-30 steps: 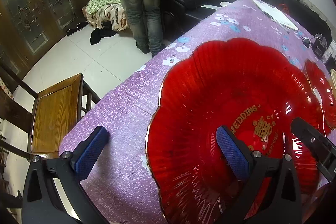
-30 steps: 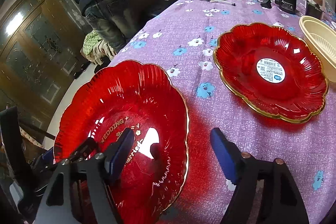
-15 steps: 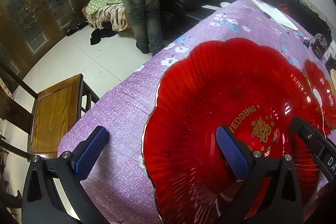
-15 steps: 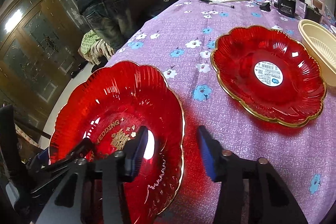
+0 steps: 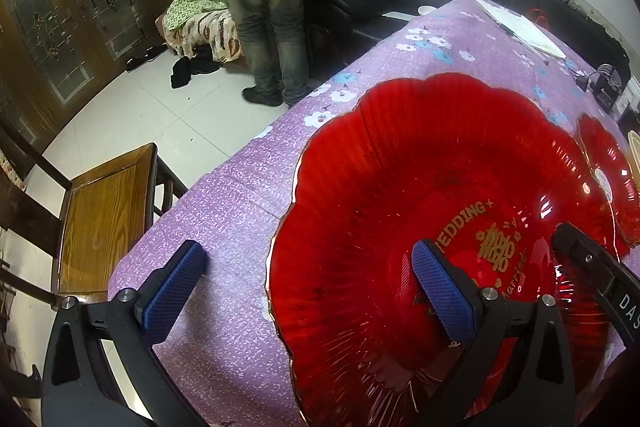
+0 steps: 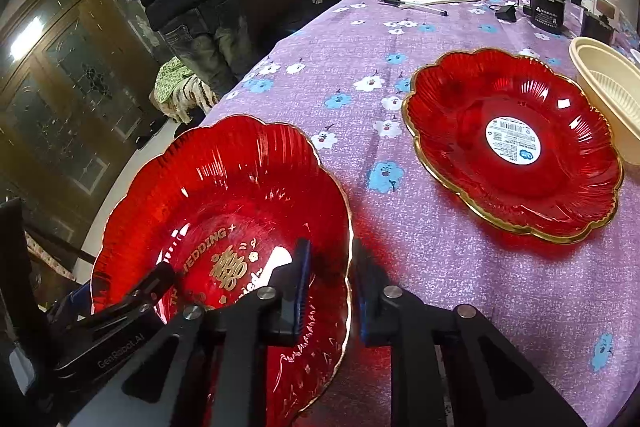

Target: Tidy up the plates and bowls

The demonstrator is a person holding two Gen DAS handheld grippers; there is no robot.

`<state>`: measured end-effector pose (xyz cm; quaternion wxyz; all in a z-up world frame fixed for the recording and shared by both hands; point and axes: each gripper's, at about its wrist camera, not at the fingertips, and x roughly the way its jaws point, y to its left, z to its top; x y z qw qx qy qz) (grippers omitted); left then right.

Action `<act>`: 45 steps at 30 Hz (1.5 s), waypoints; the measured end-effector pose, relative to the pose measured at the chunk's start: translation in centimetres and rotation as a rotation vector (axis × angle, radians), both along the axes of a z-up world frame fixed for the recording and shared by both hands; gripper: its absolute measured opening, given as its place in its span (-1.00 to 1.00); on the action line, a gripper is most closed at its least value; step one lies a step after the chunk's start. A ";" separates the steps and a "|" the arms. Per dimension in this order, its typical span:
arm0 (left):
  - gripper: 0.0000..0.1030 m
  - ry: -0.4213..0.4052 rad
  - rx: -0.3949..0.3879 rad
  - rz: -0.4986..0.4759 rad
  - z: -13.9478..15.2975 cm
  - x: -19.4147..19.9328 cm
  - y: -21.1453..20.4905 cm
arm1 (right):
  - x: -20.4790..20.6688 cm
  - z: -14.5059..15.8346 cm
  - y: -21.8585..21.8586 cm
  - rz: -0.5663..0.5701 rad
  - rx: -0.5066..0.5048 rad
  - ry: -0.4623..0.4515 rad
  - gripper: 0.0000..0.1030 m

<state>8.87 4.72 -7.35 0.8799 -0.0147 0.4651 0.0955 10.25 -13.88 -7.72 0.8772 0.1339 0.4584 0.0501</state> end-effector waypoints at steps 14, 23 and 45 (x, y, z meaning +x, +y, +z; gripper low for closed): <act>0.98 -0.016 0.011 -0.055 0.0 -0.1 -1.6 | 0.1 -0.1 -0.1 0.006 0.020 -0.008 -0.73; 0.78 -0.029 0.007 -0.069 0.1 -0.5 -2.0 | -0.1 -0.1 -0.4 0.005 0.038 -0.006 -0.76; 0.70 -0.170 0.029 -0.049 6.1 -5.2 1.8 | -2.4 0.2 -1.4 -0.001 0.071 0.011 -0.83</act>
